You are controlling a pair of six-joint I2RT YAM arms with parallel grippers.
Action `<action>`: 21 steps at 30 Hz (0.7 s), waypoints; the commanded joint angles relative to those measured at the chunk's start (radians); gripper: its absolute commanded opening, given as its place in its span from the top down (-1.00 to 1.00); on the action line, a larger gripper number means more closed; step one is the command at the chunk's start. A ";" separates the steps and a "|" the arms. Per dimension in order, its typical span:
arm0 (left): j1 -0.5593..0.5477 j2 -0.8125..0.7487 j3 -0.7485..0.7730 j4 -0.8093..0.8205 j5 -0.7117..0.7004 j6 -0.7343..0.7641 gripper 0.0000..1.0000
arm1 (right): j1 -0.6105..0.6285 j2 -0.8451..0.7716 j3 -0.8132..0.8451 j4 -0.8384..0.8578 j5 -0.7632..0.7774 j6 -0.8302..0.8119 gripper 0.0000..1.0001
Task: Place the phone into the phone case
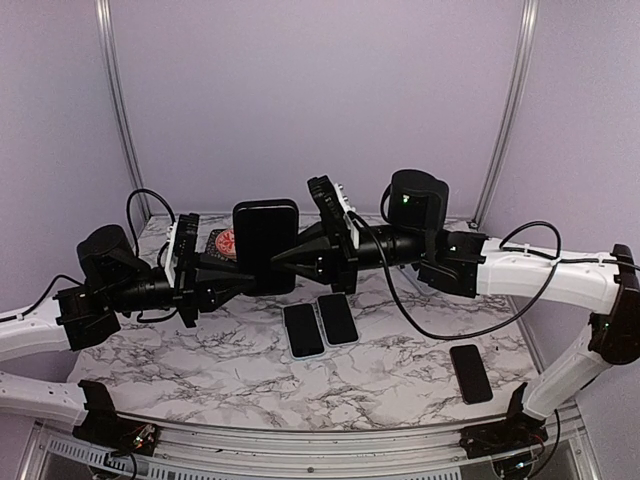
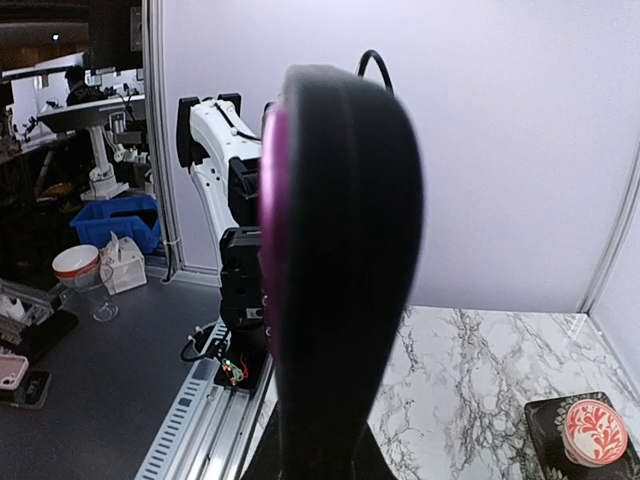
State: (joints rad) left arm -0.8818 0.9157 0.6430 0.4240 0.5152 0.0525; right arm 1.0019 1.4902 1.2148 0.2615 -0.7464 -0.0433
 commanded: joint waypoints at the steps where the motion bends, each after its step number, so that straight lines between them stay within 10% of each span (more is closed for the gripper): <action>1: 0.001 -0.005 -0.009 0.006 -0.007 0.013 1.00 | 0.003 -0.024 0.028 0.107 -0.038 0.018 1.00; 3: 0.001 -0.002 -0.009 0.005 -0.008 0.015 1.00 | 0.003 -0.029 0.028 0.107 -0.038 0.017 1.00; 6: 0.000 0.013 -0.012 0.004 -0.003 0.014 0.30 | 0.003 -0.035 0.031 0.114 -0.045 0.021 1.00; 11: -0.001 0.042 0.014 -0.003 -0.043 -0.012 1.00 | 0.003 -0.022 0.040 0.125 -0.053 0.036 1.00; 16: -0.002 0.037 0.029 -0.002 0.004 -0.035 1.00 | 0.004 -0.015 0.041 0.113 -0.056 0.037 1.00; 19: -0.002 0.024 0.012 -0.002 -0.012 -0.008 1.00 | 0.002 -0.031 0.048 0.055 -0.012 0.005 -0.14; 21: -0.002 0.015 0.003 -0.002 -0.025 0.007 1.00 | 0.003 -0.047 0.060 0.015 0.031 -0.022 -0.45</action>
State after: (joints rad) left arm -0.8875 0.9459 0.6468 0.4114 0.5133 0.0376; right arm 0.9966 1.4883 1.2152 0.2882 -0.7551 -0.0250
